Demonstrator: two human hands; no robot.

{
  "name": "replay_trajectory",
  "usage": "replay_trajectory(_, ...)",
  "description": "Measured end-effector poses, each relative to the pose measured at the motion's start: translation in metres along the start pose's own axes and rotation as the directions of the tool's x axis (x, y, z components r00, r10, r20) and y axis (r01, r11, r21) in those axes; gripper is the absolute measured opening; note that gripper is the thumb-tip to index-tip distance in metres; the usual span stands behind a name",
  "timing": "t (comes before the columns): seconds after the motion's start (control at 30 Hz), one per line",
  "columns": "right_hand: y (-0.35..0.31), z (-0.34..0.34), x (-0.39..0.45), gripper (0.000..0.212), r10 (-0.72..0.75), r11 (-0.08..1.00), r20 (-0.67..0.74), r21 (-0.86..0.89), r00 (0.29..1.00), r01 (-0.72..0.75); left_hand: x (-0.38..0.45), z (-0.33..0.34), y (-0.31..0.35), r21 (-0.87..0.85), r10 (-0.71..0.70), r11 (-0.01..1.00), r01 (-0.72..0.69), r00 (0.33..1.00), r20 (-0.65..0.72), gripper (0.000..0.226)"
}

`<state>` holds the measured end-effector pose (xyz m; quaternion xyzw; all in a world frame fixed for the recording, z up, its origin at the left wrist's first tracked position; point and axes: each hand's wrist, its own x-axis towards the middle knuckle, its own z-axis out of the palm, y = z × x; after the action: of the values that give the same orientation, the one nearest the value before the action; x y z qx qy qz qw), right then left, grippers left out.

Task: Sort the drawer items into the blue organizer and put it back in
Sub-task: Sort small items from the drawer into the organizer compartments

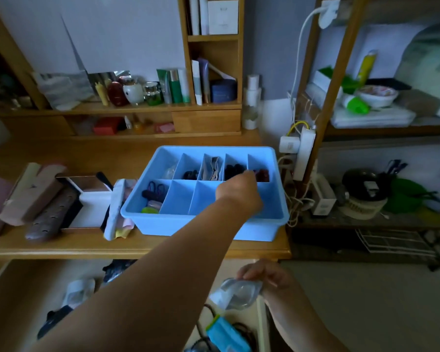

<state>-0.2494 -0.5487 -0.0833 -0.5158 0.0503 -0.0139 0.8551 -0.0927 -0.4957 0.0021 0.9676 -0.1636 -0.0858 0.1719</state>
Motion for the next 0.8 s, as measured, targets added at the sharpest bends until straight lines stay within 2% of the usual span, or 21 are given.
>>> replay_trajectory(0.07,-0.012,0.0,0.001,0.052,-0.032,0.999,-0.037,0.031,0.999,0.033,-0.001,0.007,0.0,0.003,0.054,0.999,-0.054,0.998,0.017,0.024)
replay_trajectory(0.13,-0.032,-0.002,0.0,0.048,-0.114,0.989,-0.057,-0.104,0.992,0.107,-0.004,0.005,-0.011,-0.228,0.068,0.971,-0.069,0.998,-0.01,0.018)
replay_trajectory(0.17,-0.045,-0.003,-0.001,0.048,-0.174,0.968,-0.062,-0.192,0.983,0.16,-0.006,0.003,-0.023,-0.338,0.051,0.938,-0.071,0.996,-0.069,0.012)
replay_trajectory(0.23,-0.078,-0.006,0.004,0.039,-0.326,0.889,-0.051,-0.357,0.944,0.288,-0.012,0.0,-0.049,-0.414,0.043,0.899,-0.142,0.97,-0.239,0.011)
replay_trajectory(0.3,-0.114,-0.008,0.022,0.026,-0.492,0.701,0.029,-0.581,0.87,0.415,-0.025,0.001,-0.069,-0.449,0.067,0.863,-0.23,0.935,-0.349,0.021)
replay_trajectory(0.37,-0.141,-0.006,0.05,0.031,-0.58,0.419,0.199,-0.759,0.79,0.498,-0.037,0.004,-0.078,-0.486,0.076,0.828,-0.279,0.915,-0.395,0.023)
replay_trajectory(0.43,-0.154,0.004,0.081,0.031,-0.491,0.113,0.402,-0.851,0.773,0.514,-0.044,0.006,-0.08,-0.497,0.087,0.818,-0.29,0.916,-0.391,0.02)
replay_trajectory(0.5,-0.151,0.013,0.106,0.023,-0.202,-0.184,0.509,-0.859,0.837,0.478,-0.048,0.005,-0.081,-0.509,0.103,0.807,-0.3,0.92,-0.378,0.018)
replay_trajectory(0.57,-0.139,0.012,0.121,0.021,0.105,-0.424,0.407,-0.807,0.907,0.411,-0.051,0.003,-0.083,-0.516,0.116,0.798,-0.313,0.919,-0.378,0.017)
replay_trajectory(0.6,-0.131,0.009,0.124,0.021,0.201,-0.501,0.34,-0.771,0.919,0.394,-0.053,0.002,-0.084,-0.507,0.124,0.801,-0.32,0.915,-0.383,0.016)
replay_trajectory(0.63,-0.126,0.007,0.125,0.021,0.253,-0.526,0.292,-0.758,0.922,0.384,-0.056,0.002,-0.085,-0.487,0.134,0.808,-0.331,0.909,-0.395,0.016)
replay_trajectory(0.8,-0.125,0.007,0.128,0.027,0.297,-0.45,0.172,-0.843,0.939,0.296,-0.079,0.001,-0.09,-0.354,0.2,0.838,-0.415,0.837,-0.509,0.015)
